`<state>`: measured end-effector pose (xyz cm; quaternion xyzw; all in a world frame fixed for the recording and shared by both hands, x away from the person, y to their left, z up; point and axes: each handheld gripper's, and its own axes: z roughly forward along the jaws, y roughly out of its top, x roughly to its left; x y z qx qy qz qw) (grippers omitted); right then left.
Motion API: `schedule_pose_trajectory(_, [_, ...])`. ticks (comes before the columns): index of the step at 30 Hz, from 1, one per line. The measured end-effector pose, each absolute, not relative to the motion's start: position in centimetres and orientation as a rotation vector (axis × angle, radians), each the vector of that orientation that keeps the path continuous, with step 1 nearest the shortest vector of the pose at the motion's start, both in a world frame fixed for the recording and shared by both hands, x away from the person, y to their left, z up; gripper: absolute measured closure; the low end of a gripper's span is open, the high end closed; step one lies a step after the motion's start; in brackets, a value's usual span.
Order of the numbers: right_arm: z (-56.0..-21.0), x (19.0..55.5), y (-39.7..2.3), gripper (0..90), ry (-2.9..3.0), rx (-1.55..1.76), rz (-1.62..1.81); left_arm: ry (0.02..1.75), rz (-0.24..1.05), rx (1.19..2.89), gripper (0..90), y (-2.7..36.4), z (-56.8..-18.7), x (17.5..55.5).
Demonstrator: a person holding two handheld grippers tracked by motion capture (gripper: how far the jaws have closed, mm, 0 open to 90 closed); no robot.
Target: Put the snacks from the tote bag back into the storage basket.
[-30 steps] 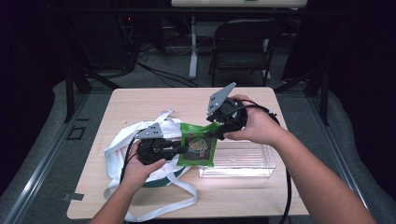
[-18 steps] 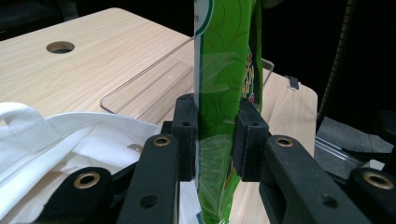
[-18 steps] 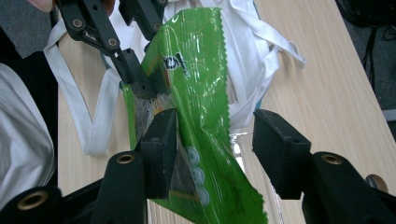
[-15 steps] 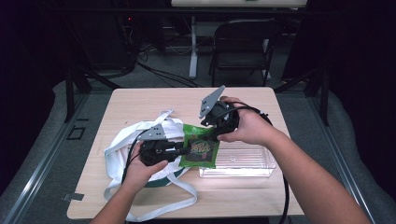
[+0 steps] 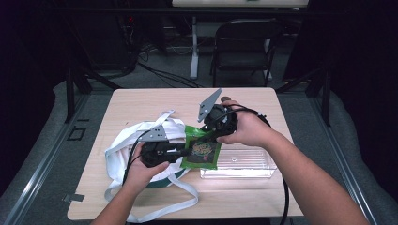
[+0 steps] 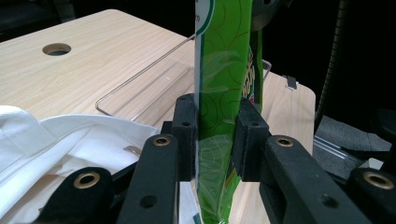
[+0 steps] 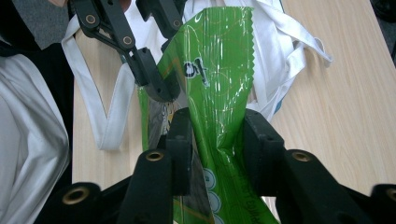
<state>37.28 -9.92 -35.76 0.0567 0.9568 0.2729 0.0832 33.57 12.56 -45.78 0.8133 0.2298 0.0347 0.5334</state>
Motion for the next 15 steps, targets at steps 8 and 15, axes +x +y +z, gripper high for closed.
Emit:
schedule_pose_trajectory(8, [-35.82, 37.20, -9.90, 72.9, 2.867, 0.144, 0.795, 0.551, 0.071, 1.934, 73.2, 12.56, -45.95, 33.67])
schedule_pose_trajectory(15, [-35.76, 37.16, -9.89, 75.3, 2.879, 0.144, 0.799, 0.571, 0.062, 1.914, 70.8, 12.77, -46.02, 33.78])
